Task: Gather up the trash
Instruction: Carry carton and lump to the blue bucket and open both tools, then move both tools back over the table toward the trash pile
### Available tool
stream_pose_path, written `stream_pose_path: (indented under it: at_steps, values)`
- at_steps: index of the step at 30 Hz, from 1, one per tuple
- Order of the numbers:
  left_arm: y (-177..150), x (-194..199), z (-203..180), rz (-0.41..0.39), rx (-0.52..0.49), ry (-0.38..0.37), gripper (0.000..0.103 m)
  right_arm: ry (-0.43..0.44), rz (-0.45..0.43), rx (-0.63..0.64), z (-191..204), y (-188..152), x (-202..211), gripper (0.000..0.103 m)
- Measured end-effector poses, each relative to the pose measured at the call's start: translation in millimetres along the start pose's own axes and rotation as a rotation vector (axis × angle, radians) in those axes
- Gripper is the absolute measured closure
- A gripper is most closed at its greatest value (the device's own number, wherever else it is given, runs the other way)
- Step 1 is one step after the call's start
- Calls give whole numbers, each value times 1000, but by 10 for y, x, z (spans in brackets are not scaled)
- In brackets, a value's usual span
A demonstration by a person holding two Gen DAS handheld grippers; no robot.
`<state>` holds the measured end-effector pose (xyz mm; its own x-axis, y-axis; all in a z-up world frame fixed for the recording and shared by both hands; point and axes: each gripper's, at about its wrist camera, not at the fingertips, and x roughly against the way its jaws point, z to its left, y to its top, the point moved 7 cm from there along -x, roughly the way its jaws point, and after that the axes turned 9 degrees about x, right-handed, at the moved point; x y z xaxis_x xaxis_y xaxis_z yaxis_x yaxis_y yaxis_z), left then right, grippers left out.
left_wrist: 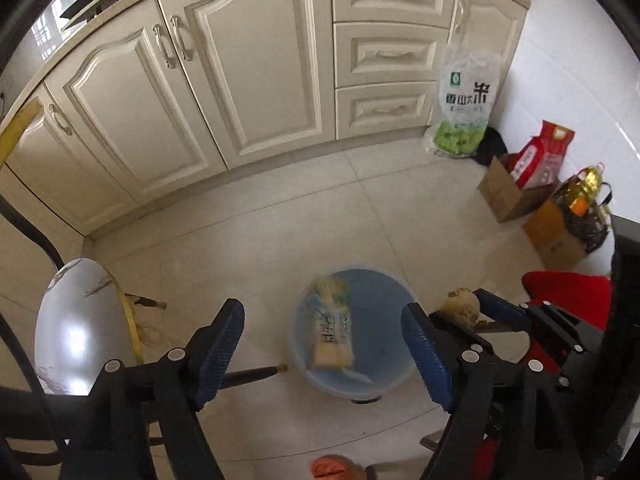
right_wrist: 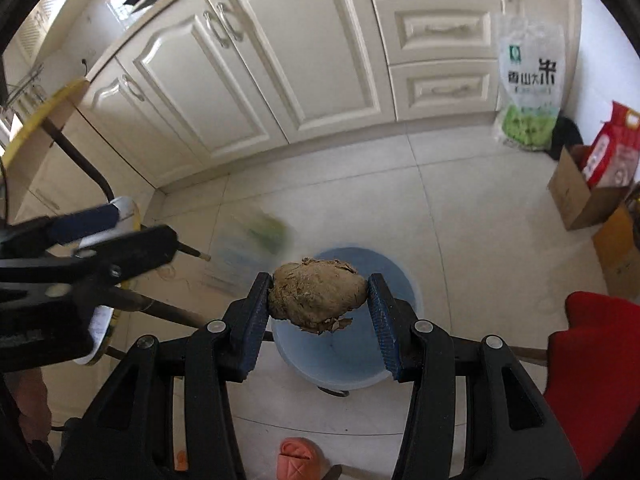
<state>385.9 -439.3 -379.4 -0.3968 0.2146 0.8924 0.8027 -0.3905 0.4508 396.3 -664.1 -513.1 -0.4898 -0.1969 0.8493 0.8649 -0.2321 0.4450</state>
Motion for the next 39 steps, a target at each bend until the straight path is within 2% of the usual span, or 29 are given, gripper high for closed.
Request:
stream_pose_path:
  at_steps: [3, 6, 8, 9, 14, 19, 24, 27, 30, 35, 39]
  values:
    - [38, -104, 14, -15, 4, 45, 25, 10, -3, -10, 16, 20, -113, 57]
    - [-7, -15, 17, -21, 23, 55, 25, 10, -5, -23, 22, 50, -173, 53]
    - [-50, 115, 62, -33, 37, 68, 25, 18, -8, -28, 43, 68, -144, 40]
    - [-79, 208, 80, -43, 42, 73, 25, 16, -11, -26, 50, 71, -120, 33]
    - [-239, 840, 94, -124, 60, 75, 25, -12, -57, -8, 156, 101, 276, 25]
    - [-494, 1664, 161, -237, 89, 31, 21, -17, -162, 13, 411, 154, 1000, 12]
    - [-815, 2558, 344, -377, 121, 38, 12, -8, -292, 91, 935, 315, 1761, 8]
    - [-1139, 3108, 574, -466, 150, 74, 7, -9, -362, 147, 1341, 412, 2158, 2]
    - [-1457, 3481, 777, -531, 175, 99, 5, 10, -426, 211, 1774, 506, 2503, 1]
    - [-2068, 4096, 1222, -637, 250, 152, 1, 35, -505, 315, 2527, 573, 2880, 0]
    - [-2529, 4340, 1451, -705, 297, 212, 1, 65, -532, 385, 3067, 606, 2976, 0]
